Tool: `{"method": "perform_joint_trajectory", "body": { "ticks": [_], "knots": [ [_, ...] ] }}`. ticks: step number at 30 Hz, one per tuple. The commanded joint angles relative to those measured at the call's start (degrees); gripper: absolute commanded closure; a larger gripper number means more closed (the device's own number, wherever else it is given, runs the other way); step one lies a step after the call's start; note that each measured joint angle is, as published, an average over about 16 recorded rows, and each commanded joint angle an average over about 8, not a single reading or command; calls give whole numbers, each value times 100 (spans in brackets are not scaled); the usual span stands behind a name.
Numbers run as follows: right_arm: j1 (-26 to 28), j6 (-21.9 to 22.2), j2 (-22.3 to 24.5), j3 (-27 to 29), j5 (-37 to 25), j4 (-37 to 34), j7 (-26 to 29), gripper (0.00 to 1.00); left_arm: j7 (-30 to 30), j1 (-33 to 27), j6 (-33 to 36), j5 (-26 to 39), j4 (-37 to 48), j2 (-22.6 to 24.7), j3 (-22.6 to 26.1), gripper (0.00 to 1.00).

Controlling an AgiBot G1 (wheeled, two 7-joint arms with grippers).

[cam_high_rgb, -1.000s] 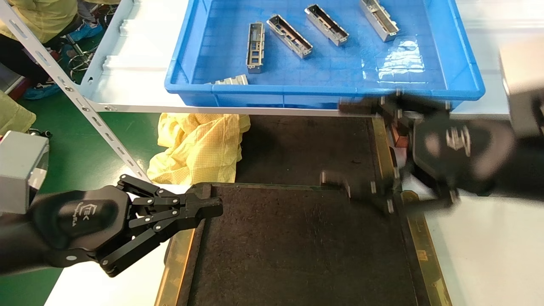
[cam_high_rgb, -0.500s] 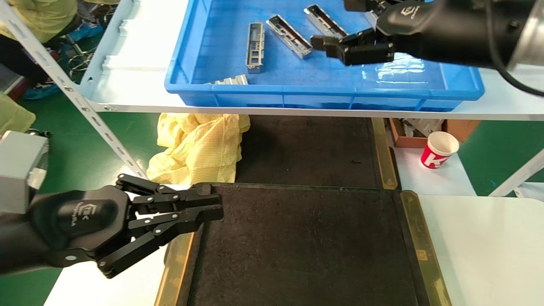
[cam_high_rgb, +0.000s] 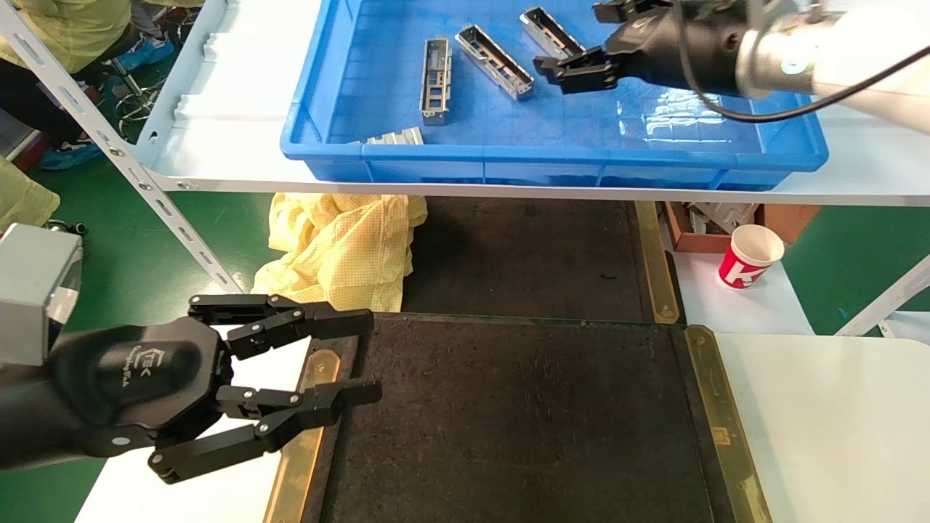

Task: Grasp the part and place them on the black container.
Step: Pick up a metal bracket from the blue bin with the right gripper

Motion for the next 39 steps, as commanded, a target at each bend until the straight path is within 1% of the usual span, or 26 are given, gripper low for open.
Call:
{"method": "perform_joint_trajectory", "body": {
  "ticks": [1,3,4,5,6,11,12,13,14,25,39],
  "knots": [
    [56,190,-159,-29,-58,-212,-134,0,0,0,0,0,0,0,0,0],
    [82,319,-240,-28,-64,-348,-223,0,0,0,0,0,0,0,0,0],
    [93,376,-272,-23,-59,-409,-261,3,0,0,0,0,0,0,0,0],
    [103,424,-299,-15,-50,-462,-294,11,0,0,0,0,0,0,0,0],
    [112,465,-322,-6,-39,-509,-325,22,0,0,0,0,0,0,0,0],
    [135,558,-390,55,47,-680,-424,84,0,0,0,0,0,0,0,0],
    [135,567,-399,67,66,-705,-437,94,0,0,0,0,0,0,0,0],
    [132,578,-408,80,84,-729,-449,98,0,0,0,0,0,0,0,0],
    [127,592,-417,91,101,-750,-458,100,0,0,0,0,0,0,0,0],
    [-2,841,-484,171,221,-863,-573,100,0,0,0,0,0,0,0,0],
    [-91,893,-505,207,290,-852,-636,100,0,0,0,0,0,0,0,0]
  ]
}}
